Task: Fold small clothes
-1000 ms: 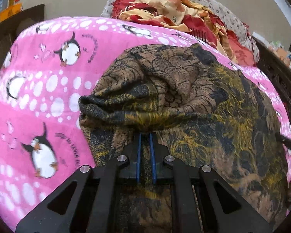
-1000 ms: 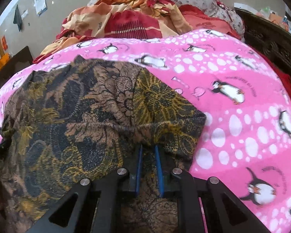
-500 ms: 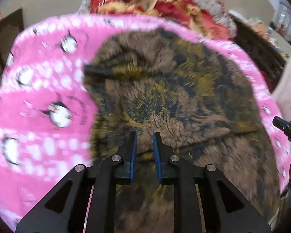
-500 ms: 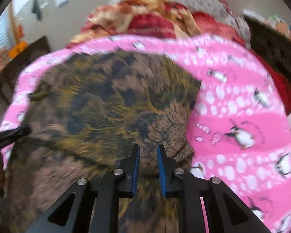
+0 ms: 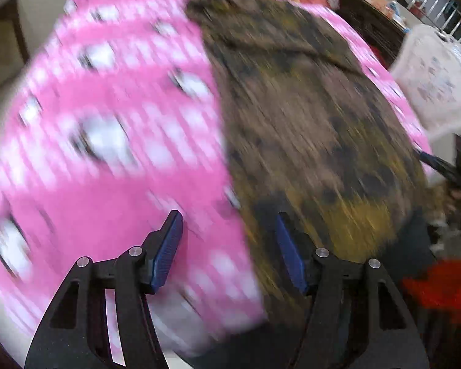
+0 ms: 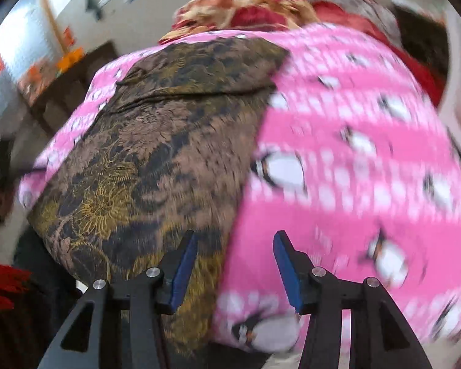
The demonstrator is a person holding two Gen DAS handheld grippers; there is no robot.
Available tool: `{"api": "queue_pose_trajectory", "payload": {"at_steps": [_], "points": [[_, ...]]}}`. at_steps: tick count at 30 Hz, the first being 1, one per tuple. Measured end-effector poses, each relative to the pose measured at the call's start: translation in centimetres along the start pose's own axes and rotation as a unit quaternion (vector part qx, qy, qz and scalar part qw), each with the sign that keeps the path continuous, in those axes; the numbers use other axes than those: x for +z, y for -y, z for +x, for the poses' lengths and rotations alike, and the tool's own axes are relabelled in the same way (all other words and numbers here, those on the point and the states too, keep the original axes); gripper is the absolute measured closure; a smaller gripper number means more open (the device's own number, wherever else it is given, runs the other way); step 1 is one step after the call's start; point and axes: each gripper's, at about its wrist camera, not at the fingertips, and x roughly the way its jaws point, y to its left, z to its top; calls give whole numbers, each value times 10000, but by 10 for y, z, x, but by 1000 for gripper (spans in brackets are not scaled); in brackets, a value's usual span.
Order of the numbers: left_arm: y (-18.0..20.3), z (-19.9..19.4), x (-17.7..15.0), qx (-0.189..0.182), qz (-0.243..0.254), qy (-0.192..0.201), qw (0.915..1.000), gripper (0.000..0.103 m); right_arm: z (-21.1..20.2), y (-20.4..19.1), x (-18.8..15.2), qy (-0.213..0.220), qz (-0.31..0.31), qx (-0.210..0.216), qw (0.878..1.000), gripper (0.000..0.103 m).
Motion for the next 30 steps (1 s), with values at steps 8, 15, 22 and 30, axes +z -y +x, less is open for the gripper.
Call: {"api": "queue_pose_trajectory", "payload": {"at_steps": [8, 15, 22, 30], "points": [[11, 9, -16, -1427, -337, -220, 9889, 41, -10, 24, -21, 442, 715, 477, 9953, 54], [4, 15, -6, -1211, -432, -58, 9917, 63, -15, 15, -33, 247, 404, 926, 9946, 54], [15, 16, -8, -1024, -107, -42, 9947, 67, -14, 7, -41, 129, 270, 1428, 9893, 54], [12, 17, -8, -1011, -149, 45, 9948, 67, 4, 4, -42, -25, 360, 2149, 9760, 63]]}}
